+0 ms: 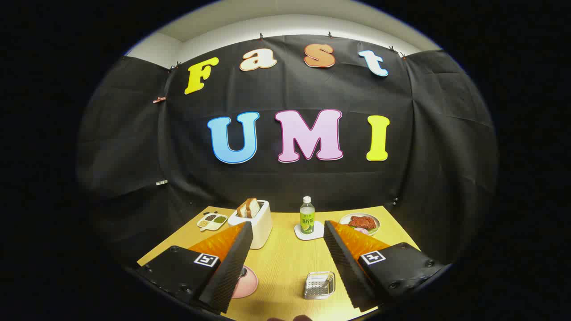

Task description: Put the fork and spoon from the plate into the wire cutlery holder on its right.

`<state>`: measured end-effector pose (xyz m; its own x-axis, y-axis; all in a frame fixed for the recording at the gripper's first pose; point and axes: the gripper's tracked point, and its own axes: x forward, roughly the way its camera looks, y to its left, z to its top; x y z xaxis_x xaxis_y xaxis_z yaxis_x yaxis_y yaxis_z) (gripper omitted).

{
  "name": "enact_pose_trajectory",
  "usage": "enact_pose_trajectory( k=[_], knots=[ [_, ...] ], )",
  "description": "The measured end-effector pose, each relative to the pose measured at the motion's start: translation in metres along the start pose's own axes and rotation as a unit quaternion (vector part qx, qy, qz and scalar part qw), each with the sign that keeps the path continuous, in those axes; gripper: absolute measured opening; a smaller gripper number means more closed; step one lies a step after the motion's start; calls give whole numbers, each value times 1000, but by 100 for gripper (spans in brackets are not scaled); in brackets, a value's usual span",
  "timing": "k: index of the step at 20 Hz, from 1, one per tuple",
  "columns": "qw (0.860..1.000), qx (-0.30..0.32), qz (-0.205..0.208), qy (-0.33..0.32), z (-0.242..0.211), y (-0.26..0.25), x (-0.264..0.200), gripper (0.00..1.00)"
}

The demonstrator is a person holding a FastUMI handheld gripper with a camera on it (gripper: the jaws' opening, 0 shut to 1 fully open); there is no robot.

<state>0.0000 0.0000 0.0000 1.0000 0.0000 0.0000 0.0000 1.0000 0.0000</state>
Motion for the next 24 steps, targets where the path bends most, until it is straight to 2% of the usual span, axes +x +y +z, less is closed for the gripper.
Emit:
enact_pose_trajectory(
  k=[5, 15, 24],
  knots=[
    [1000, -10, -3, -21, 4, 5, -2, 99],
    [1000, -6, -7, -17, -2, 21, -1, 99],
    [999, -2, -30, -33, 0, 27, 6, 99]
  ],
)
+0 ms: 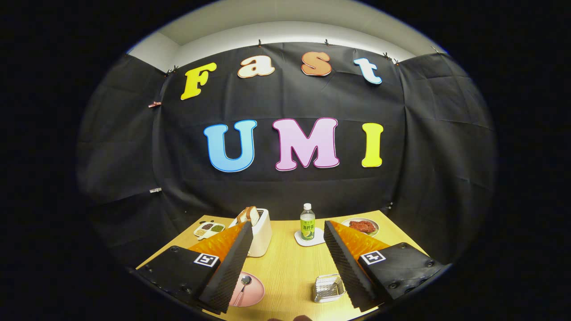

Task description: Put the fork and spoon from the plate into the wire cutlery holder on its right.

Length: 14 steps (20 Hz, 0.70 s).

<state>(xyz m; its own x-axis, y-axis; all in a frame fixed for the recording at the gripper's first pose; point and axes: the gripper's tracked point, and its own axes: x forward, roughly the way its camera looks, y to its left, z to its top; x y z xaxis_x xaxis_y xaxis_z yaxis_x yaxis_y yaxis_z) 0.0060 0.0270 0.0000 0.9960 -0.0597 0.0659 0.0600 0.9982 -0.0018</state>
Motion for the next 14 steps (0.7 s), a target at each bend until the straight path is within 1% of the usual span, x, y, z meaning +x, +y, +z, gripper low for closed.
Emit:
enact_pose_trajectory(
  k=[2, 5, 7, 10, 12, 14],
  knots=[
    [1000, -12, 9, 13, -12, 10, 3, 99],
    [997, -21, 52, 61, -45, 39, 9, 99],
    [993, -26, 65, 92, -66, 50, 13, 99],
    [984, -11, 93, 154, -108, 73, 16, 99],
    [975, -6, 96, 202, -141, 81, 19, 99],
    [964, -17, 93, 248, -173, 85, 22, 100]
  ],
)
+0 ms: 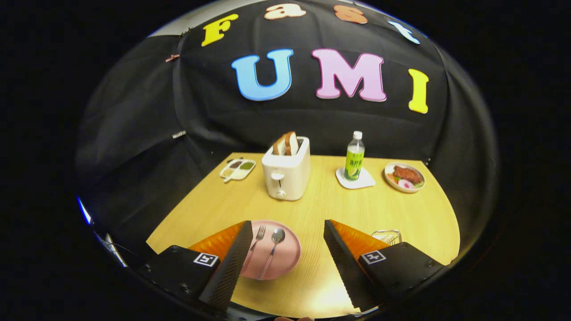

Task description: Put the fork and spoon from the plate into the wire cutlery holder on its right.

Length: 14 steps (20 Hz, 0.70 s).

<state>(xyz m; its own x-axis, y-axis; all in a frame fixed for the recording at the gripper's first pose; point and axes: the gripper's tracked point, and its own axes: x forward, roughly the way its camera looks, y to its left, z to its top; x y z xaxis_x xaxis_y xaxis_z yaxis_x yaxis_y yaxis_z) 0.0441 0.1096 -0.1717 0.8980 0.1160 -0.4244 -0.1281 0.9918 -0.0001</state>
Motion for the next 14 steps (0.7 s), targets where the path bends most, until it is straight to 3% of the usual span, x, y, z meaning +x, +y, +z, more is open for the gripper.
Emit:
enact_pose_trajectory(
  k=[9, 14],
  knots=[
    [988, -32, 5, 154, -92, 16, 53, 98],
    [979, -36, 10, 203, -120, 26, 72, 77]
  ],
)
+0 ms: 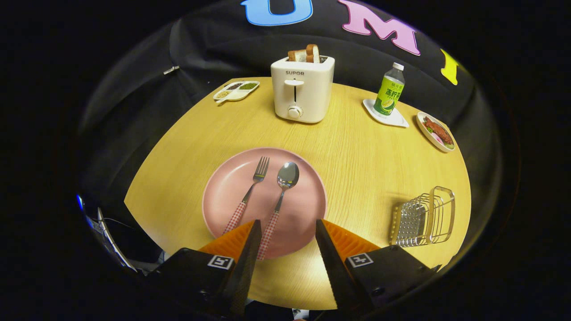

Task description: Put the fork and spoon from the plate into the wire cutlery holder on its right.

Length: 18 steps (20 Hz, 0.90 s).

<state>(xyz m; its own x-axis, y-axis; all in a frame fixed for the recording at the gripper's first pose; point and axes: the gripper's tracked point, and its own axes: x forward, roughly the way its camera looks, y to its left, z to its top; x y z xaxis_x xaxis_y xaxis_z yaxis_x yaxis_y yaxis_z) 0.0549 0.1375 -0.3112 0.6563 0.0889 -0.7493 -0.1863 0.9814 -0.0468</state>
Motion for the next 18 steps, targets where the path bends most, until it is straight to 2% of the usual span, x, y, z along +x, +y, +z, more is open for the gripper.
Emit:
enact_pose_trajectory(
  k=[5, 11, 12, 13, 15, 17, 18],
  knots=[
    [999, -2, 4, 40, -13, 12, 18, 75],
    [995, 25, 5, 100, -29, 19, 37, 70],
    [994, 27, 8, 107, -30, 22, 40, 67],
    [993, 27, 5, 113, -31, 21, 42, 54],
    [991, 32, 6, 126, -34, 21, 45, 38],
    [990, 43, 7, 137, -36, 19, 46, 26],
    [989, 52, 3, 136, -36, 16, 49, 24]
  ],
)
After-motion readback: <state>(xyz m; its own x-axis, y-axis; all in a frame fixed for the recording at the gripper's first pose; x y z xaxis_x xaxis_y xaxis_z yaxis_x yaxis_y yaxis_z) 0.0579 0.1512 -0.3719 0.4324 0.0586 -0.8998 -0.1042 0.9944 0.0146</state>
